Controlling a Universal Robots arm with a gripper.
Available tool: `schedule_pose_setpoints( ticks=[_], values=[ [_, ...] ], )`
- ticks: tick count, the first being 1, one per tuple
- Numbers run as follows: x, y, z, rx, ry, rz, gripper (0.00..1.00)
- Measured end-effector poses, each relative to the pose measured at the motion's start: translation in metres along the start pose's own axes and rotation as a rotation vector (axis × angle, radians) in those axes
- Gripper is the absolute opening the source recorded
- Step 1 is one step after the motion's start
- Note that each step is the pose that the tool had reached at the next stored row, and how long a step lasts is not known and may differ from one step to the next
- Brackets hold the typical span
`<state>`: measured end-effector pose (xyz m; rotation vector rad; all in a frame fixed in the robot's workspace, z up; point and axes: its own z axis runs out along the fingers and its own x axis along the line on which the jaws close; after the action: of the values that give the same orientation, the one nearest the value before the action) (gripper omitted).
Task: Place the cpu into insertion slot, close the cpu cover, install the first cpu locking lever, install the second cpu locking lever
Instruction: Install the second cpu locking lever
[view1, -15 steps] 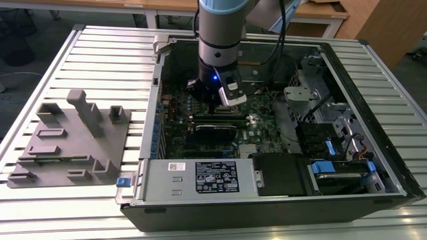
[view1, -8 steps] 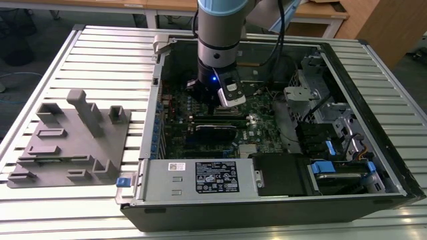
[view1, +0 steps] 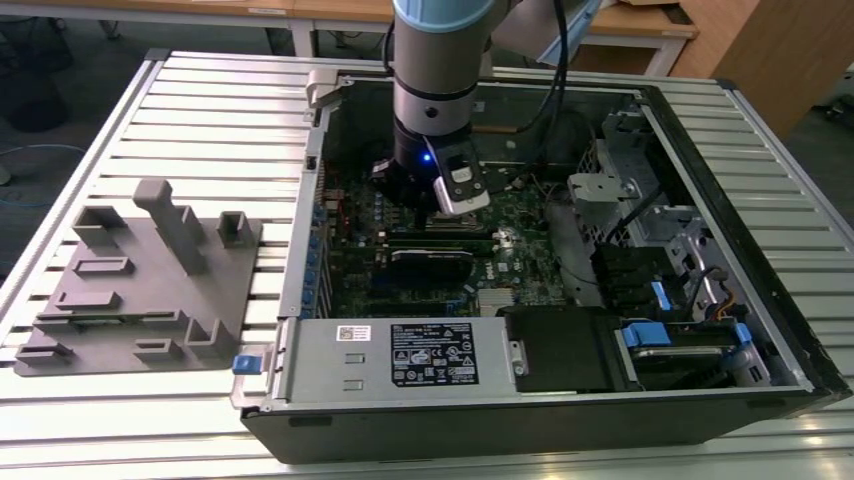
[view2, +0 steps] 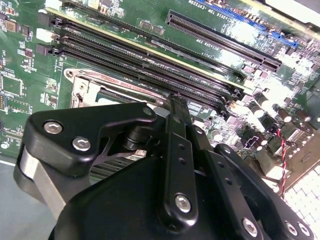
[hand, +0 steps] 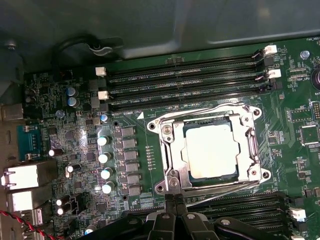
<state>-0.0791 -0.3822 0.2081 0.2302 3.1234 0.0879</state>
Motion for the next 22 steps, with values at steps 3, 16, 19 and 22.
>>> schedule_pose_setpoints(
  ticks=[3,16,19,22],
  values=[
    [0.0001,-0.0001,0.0004,0.0,0.0,0.0,0.11],
    [0.0019,-0.0007,0.0067,-0.009,0.0014,0.0,0.11],
    [0.0027,-0.0007,0.0069,-0.0165,0.0024,0.0,0.11],
    [0.0045,-0.001,0.0077,-0.0179,0.0025,0.0,0.11]
  ],
)
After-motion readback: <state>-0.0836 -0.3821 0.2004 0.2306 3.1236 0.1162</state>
